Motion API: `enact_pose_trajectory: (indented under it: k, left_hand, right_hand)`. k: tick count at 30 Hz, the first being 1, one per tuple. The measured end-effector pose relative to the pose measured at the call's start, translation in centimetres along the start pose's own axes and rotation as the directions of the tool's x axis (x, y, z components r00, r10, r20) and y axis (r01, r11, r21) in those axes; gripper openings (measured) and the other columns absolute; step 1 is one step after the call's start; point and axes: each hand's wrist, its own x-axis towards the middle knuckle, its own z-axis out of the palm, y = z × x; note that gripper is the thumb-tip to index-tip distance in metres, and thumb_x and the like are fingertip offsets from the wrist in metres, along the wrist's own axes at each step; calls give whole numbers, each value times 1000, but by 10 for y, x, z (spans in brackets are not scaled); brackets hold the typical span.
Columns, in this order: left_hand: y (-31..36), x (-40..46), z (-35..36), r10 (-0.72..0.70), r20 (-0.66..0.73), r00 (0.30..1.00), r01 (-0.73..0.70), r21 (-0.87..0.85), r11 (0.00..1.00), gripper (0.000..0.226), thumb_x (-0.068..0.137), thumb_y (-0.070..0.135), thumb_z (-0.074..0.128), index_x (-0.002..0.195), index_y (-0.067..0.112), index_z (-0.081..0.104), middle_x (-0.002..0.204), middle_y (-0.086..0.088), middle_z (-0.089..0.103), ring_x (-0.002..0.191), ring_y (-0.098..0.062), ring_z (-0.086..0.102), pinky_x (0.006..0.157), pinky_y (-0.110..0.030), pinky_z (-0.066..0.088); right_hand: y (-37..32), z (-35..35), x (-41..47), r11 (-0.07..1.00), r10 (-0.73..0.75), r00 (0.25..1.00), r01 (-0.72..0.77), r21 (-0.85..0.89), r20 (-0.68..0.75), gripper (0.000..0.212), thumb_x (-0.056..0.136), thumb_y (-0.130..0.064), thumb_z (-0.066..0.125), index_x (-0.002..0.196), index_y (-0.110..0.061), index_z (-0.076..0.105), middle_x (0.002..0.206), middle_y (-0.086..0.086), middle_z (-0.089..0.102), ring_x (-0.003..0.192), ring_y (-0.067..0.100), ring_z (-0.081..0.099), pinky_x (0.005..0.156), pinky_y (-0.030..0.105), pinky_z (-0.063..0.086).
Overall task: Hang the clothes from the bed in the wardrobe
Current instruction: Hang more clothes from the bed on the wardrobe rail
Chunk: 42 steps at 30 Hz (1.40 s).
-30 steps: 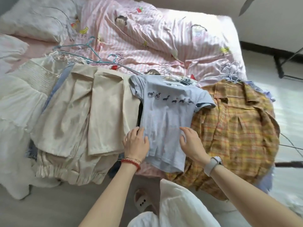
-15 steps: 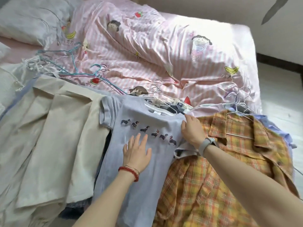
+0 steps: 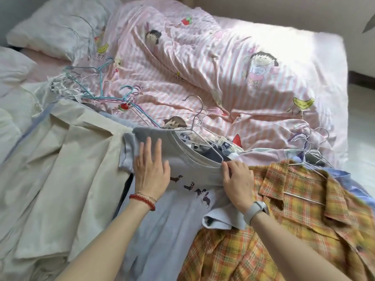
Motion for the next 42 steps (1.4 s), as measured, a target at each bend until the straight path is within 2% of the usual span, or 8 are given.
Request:
enact_pose_trajectory:
  k: [4,7,13,23,26,31,37,42]
  left_hand:
    - [2,11,-29,4,-90,996,1,56,998,62,94,28,42,147,18,12,155,-9,4,143,-27,-1,112,-51,-2]
    - [-7,7,-44,-3,41,999,-2,129,992,42,98,33,29,139,24,34,146,1,35,139,-18,20,111,-50,-7]
    - [-42,-71,-83,-39,71,997,43,-57,997,24,98,26,36,99,15,57,99,-7,64,96,-32,56,75,-37,38]
    - [-147,-269,-164,-477,-148,866,373,-445,815,17,95,13,46,88,9,60,67,0,57,61,-17,50,61,-26,38]
    - [-182,-354,-181,-616,-202,762,456,-508,731,17,94,10,47,81,15,57,67,5,57,59,-9,48,55,-12,35]
    - [-229,-502,-192,-800,-373,470,616,-511,600,17,93,10,50,79,11,59,70,6,59,62,-16,52,60,-24,31]
    - [-251,-657,-212,-835,-542,88,686,-575,446,18,92,0,48,76,6,55,76,-16,60,76,-32,55,70,-35,35]
    - [-257,-755,-260,-713,-650,-264,707,-633,315,16,93,8,47,93,0,61,97,-20,63,94,-36,53,80,-37,36]
  right_hand:
    - [0,-23,-13,976,-216,973,218,23,-80,26,89,-30,54,70,-12,55,68,2,54,63,19,46,60,29,34]
    - [-7,-39,-17,946,-321,938,324,-1,-128,32,87,-34,44,67,-13,55,63,0,52,57,17,44,54,27,35]
    - [-40,-58,-23,901,-433,901,432,33,22,15,87,-24,60,85,-10,63,78,3,56,71,20,48,64,36,45]
    - [-205,-47,-108,611,-790,544,732,301,283,35,92,-34,49,121,-14,54,101,2,64,98,19,56,83,32,42]
    - [-252,-34,-161,471,-850,301,802,367,433,30,93,-29,48,114,-11,59,104,5,63,99,22,57,81,29,42]
    - [-319,-11,-280,154,-840,-141,864,480,523,23,94,-28,44,95,-11,59,93,6,64,85,25,58,65,30,37]
    - [-394,-10,-431,-155,-822,-466,737,658,328,24,94,-34,45,106,-17,58,95,0,65,89,24,60,70,28,38]
    - [-453,-23,-550,-243,-829,-535,604,759,161,22,94,-29,46,106,-16,59,102,-3,65,94,21,59,73,21,36]
